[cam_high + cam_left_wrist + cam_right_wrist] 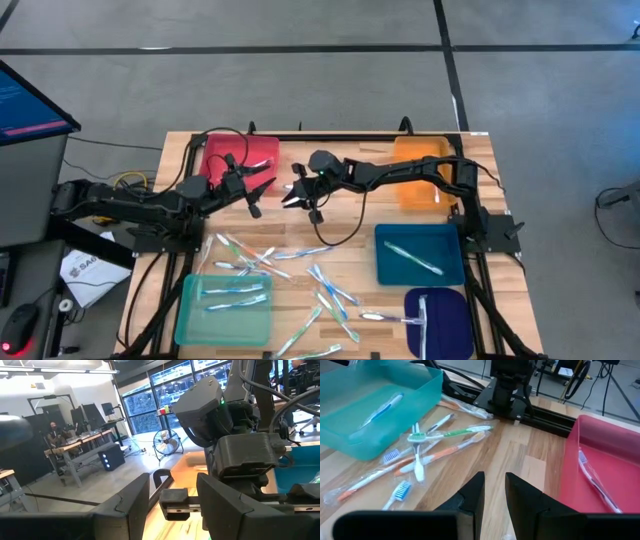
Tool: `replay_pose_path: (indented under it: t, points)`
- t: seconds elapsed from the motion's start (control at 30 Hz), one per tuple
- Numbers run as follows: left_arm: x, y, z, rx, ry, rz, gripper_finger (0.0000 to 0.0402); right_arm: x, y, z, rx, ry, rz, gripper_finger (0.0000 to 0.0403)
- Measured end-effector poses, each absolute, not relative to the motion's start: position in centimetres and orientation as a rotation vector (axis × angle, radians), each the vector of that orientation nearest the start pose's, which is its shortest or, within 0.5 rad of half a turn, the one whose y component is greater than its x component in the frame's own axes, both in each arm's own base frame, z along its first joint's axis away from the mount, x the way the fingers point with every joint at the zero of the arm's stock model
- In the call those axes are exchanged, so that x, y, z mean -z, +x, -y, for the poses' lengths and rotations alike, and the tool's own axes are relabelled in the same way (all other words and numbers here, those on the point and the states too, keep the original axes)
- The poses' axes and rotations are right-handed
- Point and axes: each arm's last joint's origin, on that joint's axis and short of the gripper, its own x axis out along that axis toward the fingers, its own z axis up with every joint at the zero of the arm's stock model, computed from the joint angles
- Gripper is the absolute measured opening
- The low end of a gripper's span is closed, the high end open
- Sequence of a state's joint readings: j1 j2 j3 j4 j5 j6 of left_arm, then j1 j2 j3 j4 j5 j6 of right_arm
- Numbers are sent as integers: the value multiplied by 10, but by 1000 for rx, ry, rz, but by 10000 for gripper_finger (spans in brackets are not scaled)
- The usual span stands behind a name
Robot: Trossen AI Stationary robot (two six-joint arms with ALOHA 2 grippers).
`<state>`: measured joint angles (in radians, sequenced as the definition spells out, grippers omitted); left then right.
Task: Pick & Place Toothbrushes
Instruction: Put the orange toothbrush into the orange bin
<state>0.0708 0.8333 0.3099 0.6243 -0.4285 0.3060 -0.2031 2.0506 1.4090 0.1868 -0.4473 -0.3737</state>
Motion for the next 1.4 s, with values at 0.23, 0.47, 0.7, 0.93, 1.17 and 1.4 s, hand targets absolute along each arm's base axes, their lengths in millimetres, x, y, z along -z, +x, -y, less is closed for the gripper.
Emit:
replay_pose_path:
  t: [0.23, 0.47, 0.7, 0.93, 1.17, 1.4]
  points:
    - [-234, 178, -25, -517, 292, -39, 158, -199, 452, 80, -315, -223, -374, 71]
    - [-263, 182, -24, -548, 192, -297, 158, -197, 451, 80, -316, -212, -390, 71]
    - [-299, 167, -21, -444, -169, -538, 158, -194, 449, 80, -318, -190, -425, 71]
    - [-296, 166, -14, -285, -471, -644, 158, -188, 447, 74, -339, -150, -502, 71]
    - [-266, 184, -4, -286, -713, -919, 158, -185, 447, 59, -382, -172, -522, 71]
    - [-235, 194, 13, -327, -995, -1280, 158, -180, 446, 46, -424, -229, -512, 71]
